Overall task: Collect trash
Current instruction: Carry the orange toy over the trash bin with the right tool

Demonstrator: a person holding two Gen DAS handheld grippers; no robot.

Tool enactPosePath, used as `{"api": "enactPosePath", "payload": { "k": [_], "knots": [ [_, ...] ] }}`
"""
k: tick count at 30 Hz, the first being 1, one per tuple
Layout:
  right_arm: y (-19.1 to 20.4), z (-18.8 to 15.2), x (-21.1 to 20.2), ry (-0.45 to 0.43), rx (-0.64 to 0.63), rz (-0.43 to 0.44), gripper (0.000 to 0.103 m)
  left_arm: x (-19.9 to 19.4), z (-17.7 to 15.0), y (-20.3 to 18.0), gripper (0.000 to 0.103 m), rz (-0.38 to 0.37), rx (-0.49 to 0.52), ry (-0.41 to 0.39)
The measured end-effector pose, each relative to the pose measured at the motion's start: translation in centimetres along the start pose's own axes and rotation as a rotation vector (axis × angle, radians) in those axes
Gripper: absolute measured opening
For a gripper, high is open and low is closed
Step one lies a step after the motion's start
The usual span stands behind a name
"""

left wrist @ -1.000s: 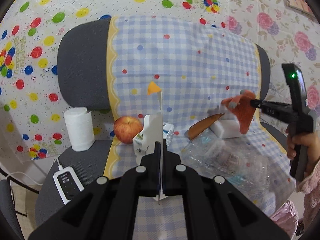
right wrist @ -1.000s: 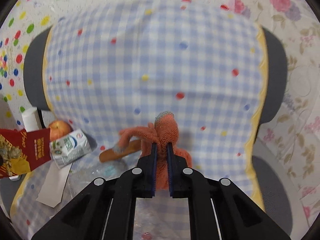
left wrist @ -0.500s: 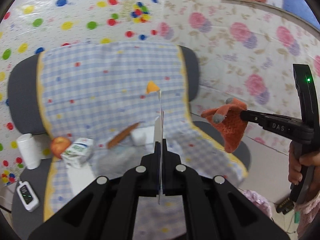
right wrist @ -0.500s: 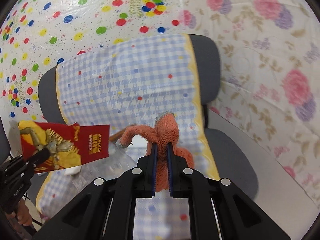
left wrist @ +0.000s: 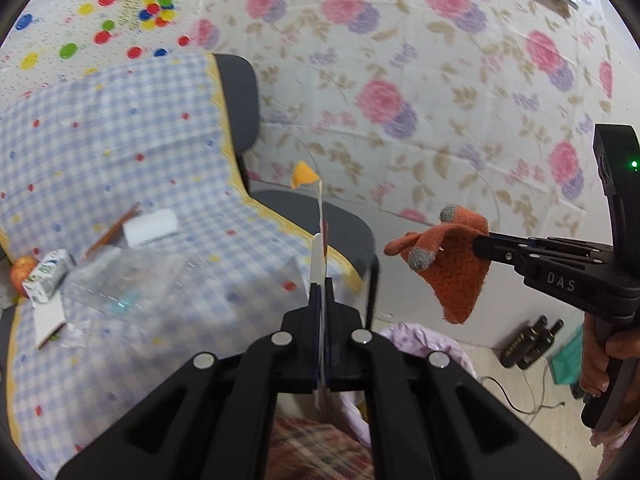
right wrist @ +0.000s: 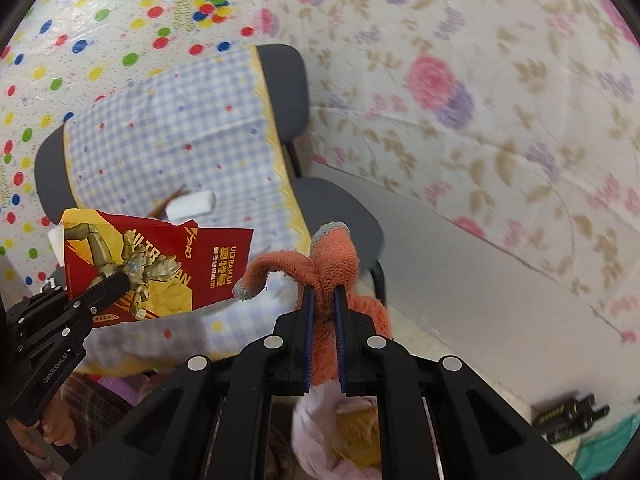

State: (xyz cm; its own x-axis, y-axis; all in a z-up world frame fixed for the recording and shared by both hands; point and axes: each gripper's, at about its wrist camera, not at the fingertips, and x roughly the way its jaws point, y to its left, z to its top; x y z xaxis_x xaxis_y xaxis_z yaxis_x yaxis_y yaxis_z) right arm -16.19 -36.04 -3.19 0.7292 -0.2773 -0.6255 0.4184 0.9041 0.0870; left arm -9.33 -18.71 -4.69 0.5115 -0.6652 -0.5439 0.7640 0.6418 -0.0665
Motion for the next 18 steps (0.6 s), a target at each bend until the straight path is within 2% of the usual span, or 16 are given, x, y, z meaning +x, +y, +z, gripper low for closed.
{"api": "enactPosePath", "payload": {
  "k": [9,15,18],
  "knots": [
    [-4.2,-6.3,0.0,0.096,0.090,-0.061,0.011,3.0,-3.7,-5.2,0.000,-0.106,0.065,0.136],
    [-5.6,-7.3,0.6,0.113,0.119,-0.067,0.011,5.0,-4.0,-7.1,0.000,-0.134,0.094,0.170],
    [-6.3,-7.4,1.0,0.117,0.126,-0.066,0.015,5.9,-3.7,-7.8,0.000,-0.142,0.104,0.179]
  ]
}}
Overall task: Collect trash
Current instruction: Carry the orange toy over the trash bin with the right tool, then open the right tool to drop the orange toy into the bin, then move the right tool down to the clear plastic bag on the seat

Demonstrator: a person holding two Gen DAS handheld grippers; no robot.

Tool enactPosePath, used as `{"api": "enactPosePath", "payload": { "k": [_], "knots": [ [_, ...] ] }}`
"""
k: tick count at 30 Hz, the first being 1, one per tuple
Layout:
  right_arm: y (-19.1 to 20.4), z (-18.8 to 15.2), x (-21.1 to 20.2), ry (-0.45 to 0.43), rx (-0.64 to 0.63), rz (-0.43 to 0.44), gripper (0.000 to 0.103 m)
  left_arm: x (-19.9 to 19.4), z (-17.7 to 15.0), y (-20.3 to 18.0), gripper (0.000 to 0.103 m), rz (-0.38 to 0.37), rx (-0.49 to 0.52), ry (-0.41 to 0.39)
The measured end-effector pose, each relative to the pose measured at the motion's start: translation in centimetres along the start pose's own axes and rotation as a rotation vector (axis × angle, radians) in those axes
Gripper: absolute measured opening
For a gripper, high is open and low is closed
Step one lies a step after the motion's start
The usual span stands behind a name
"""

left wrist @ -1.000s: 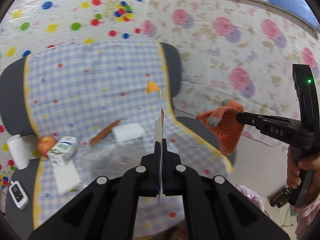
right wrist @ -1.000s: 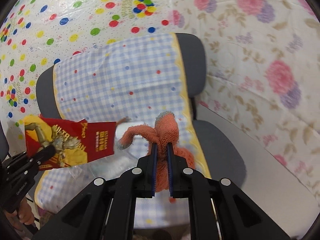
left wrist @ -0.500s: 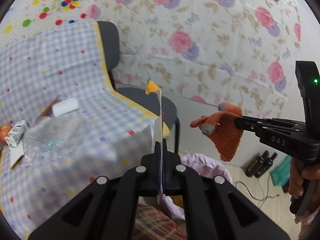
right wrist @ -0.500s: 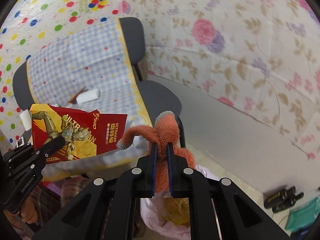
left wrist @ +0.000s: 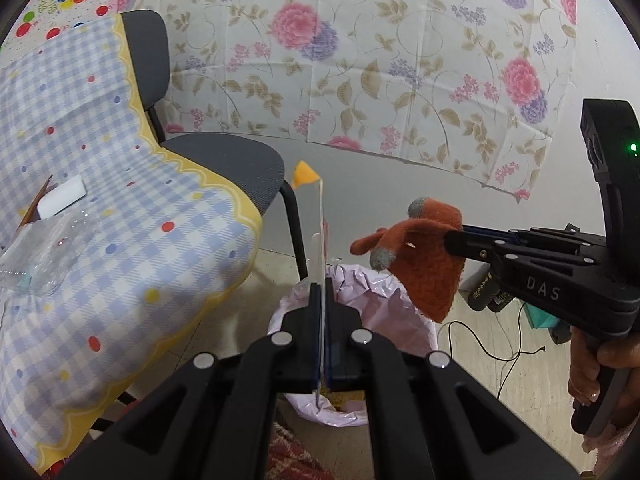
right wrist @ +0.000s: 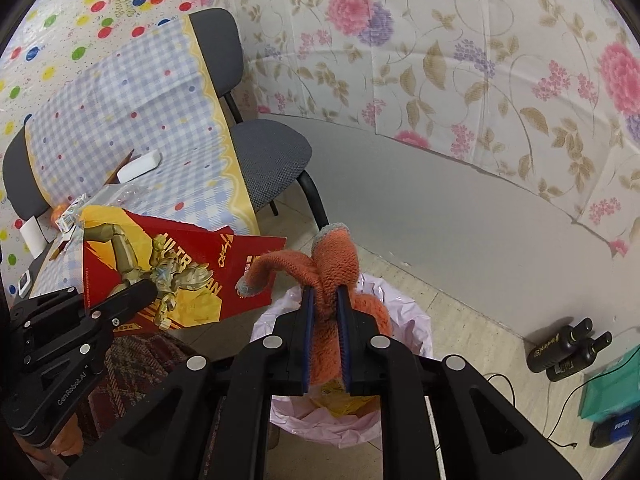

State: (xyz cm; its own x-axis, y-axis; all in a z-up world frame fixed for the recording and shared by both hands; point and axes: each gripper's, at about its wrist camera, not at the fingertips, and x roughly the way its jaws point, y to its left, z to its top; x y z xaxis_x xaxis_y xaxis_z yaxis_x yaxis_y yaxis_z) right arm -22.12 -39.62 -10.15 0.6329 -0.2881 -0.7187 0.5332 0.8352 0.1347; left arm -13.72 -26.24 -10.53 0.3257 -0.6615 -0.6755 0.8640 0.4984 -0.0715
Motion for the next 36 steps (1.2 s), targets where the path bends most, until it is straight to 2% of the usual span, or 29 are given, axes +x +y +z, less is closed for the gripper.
{"api": "enactPosePath", "payload": {
  "k": [2,4,5,6,8,10,16,19,26,29,34,36],
  "knots": [
    [-0.5,0.1,0.7,0.010,0.006,0.007,0.015,0.5,0.5,0.0,0.000,0.003,-0.006,0.002],
    [-0.8,0.2,1.2,0.016,0.010,0.012,0.016,1.2,0.9,0.2,0.012,0.001,-0.016,0.014],
    [-1.0,0.3,1.7,0.024,0.016,0.013,0.019,1.3,1.1,0.2,0.036,-0.001,-0.019,0.021],
    [-1.2,0.4,2.0,0.029,0.020,0.019,0.020,1.4,1.2,0.5,0.053,0.005,-0.027,0.015],
    [-1.5,0.6,2.3,0.027,0.029,0.022,0.031,1.2,1.4,0.8,0.055,0.004,-0.032,0.000],
    [-1.7,0.8,2.2,0.018,0.030,0.011,0.035,0.5,1.6,1.5,0.055,0.020,-0.044,-0.019],
    [-1.4,1.7,0.4,-0.041,0.025,0.000,0.036,-2.2,1.8,4.4,0.055,0.117,-0.092,-0.066],
    [-0.3,2.2,-0.4,-0.064,0.008,0.023,0.036,-3.5,1.5,5.9,0.055,0.165,-0.122,-0.069],
    [4.8,4.2,-1.6,-0.106,-0.096,0.114,0.036,-7.0,0.4,9.7,0.055,0.265,-0.203,-0.090],
    [8.0,5.5,-1.3,-0.112,-0.150,0.178,0.036,-8.7,-0.2,11.6,0.055,0.319,-0.244,-0.097],
    [13.5,6.9,-0.4,-0.112,-0.240,0.273,0.036,-11.7,-1.5,15.9,0.055,0.435,-0.320,-0.094],
    [15.8,7.4,0.3,-0.104,-0.269,0.312,0.040,-12.8,-1.9,17.6,0.058,0.482,-0.348,-0.098]
  ]
}}
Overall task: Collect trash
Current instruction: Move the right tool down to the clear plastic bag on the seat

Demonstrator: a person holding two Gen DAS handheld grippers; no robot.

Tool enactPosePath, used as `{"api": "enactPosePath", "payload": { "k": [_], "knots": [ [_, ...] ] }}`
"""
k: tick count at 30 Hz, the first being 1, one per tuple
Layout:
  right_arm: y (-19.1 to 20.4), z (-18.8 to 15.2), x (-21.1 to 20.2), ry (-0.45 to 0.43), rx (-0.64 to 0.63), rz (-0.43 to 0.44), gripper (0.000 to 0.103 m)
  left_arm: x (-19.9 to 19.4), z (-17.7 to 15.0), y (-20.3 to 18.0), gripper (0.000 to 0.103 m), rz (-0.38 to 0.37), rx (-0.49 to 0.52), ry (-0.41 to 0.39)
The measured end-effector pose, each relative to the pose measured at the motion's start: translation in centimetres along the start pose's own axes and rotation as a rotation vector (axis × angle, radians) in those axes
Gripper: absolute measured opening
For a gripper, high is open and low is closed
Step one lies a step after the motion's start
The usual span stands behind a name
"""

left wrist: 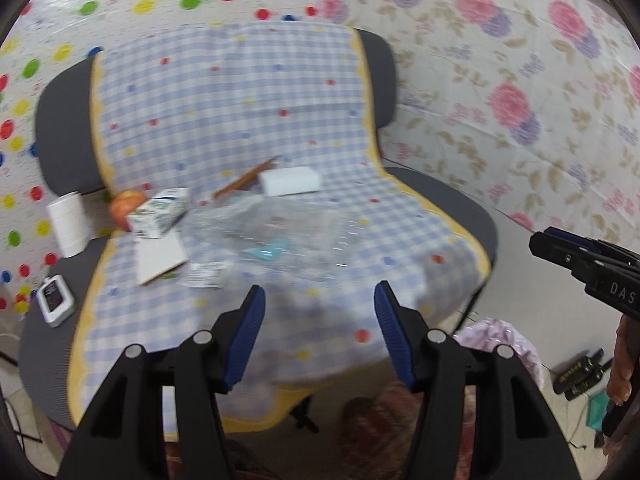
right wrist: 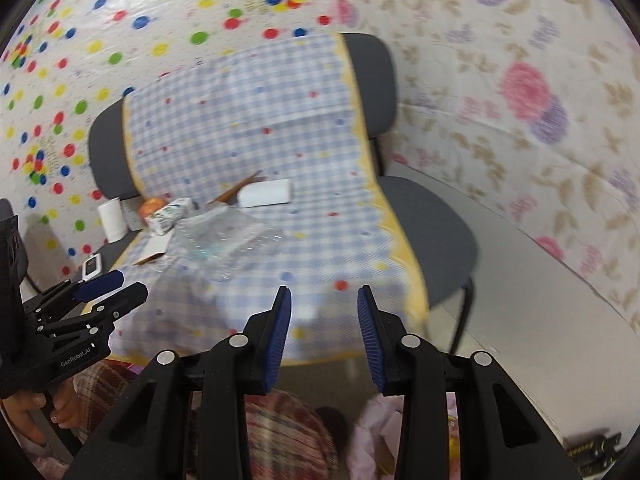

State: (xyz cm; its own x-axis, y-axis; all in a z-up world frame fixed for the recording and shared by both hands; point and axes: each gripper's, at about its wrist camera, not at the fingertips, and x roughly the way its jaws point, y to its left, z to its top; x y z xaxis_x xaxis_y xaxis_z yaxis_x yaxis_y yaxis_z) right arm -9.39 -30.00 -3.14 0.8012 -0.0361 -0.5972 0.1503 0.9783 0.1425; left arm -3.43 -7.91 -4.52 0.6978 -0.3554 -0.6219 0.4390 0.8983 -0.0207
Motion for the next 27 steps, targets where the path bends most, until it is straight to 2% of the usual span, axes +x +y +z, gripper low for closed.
{"api": "enactPosePath", "payload": {
  "k": [4,6,7,8,13,16,20,24,27],
  "knots": [
    [3.0,1.7,2.2,0.000,-0.044,0.059,0.046,-0.4,1.0,4.2,0.068,0.090,-0.058,-0.016],
    [4.2,2.7,3.2,-0.001,-0.057,0.082,0.051,-0.6,1.4,6.1,0.077,0.131,-0.081,-0.030],
    [4.8,3.2,3.7,-0.002,-0.068,0.095,0.057,-0.6,1.6,6.8,0.077,0.148,-0.091,-0.033],
    [5.4,3.6,4.2,-0.001,-0.082,0.103,0.059,-0.4,1.8,7.8,0.077,0.168,-0.102,-0.034],
    [8.2,3.9,8.3,0.081,-0.159,0.114,0.059,1.6,1.5,10.7,0.077,0.229,-0.134,-0.013],
    [9.3,3.3,11.5,0.140,-0.193,0.108,0.059,2.9,0.9,11.7,0.077,0.217,-0.166,0.014],
    [9.4,2.2,14.7,0.202,-0.159,0.128,0.059,4.4,0.3,11.8,0.077,0.214,-0.161,0.040],
    [9.6,1.7,16.2,0.204,-0.136,0.121,0.060,5.4,-0.1,11.8,0.077,0.210,-0.155,0.056],
    [11.2,1.7,17.2,0.216,-0.204,0.093,0.060,5.6,0.0,12.1,0.077,0.213,-0.157,0.054]
  ]
}}
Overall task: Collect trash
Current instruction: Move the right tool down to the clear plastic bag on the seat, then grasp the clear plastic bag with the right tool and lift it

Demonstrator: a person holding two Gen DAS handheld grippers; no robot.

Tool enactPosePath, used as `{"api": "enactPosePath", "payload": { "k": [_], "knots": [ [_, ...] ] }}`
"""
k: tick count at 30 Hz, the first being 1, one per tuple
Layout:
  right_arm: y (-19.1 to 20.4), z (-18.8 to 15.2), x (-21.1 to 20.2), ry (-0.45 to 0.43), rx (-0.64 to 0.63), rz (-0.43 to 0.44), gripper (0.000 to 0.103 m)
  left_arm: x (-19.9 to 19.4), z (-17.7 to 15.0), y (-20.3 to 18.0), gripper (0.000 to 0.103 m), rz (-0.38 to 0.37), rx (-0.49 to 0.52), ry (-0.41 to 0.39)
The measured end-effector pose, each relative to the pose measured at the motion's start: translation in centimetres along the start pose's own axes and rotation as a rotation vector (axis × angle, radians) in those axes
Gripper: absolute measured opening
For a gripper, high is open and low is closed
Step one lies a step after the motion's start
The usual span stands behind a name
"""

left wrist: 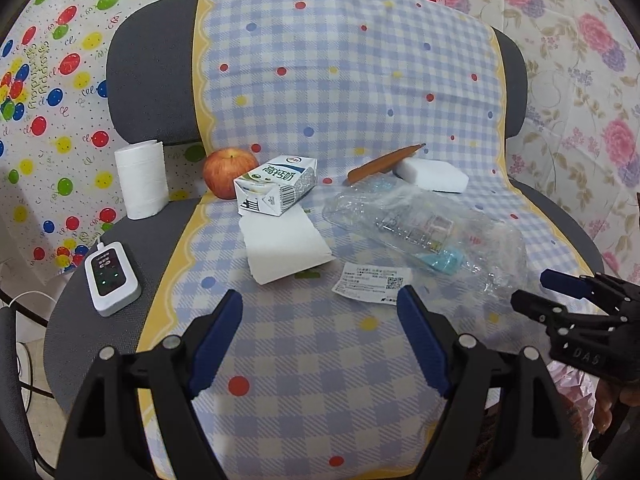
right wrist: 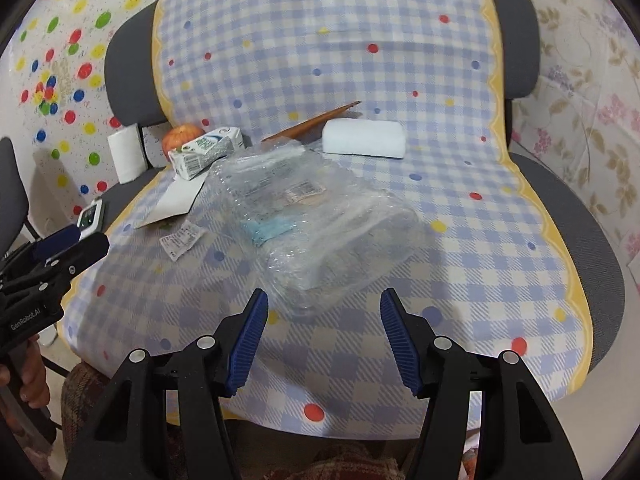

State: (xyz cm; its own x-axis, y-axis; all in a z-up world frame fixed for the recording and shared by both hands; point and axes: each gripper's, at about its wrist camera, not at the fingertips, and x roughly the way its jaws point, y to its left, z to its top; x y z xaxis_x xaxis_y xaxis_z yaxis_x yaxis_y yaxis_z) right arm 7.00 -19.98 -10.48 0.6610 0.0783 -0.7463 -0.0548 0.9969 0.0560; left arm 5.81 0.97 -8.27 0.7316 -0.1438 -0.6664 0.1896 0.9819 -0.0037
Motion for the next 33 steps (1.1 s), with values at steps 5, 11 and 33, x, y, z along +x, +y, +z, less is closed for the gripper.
{"api": "enactPosePath", "payload": {
  "k": [5,11,33],
  "knots": [
    [2.6,1.2,1.1,-0.009,-0.105,-0.044,0.066,0.4,0.4,1.2,0.077,0.003,-0.027,-0.013],
    [6.4,2.8,3.9,0.023,-0.246,-0.154,0.065,0.8,0.7,3.0,0.077,0.010,-0.063,-0.021],
    [-1.2,9.2,-2.4,-0.122,0.001,-0.134,0.027,-0.6,0.5,3.9,0.077,0.018,-0.082,-0.036]
  ]
}}
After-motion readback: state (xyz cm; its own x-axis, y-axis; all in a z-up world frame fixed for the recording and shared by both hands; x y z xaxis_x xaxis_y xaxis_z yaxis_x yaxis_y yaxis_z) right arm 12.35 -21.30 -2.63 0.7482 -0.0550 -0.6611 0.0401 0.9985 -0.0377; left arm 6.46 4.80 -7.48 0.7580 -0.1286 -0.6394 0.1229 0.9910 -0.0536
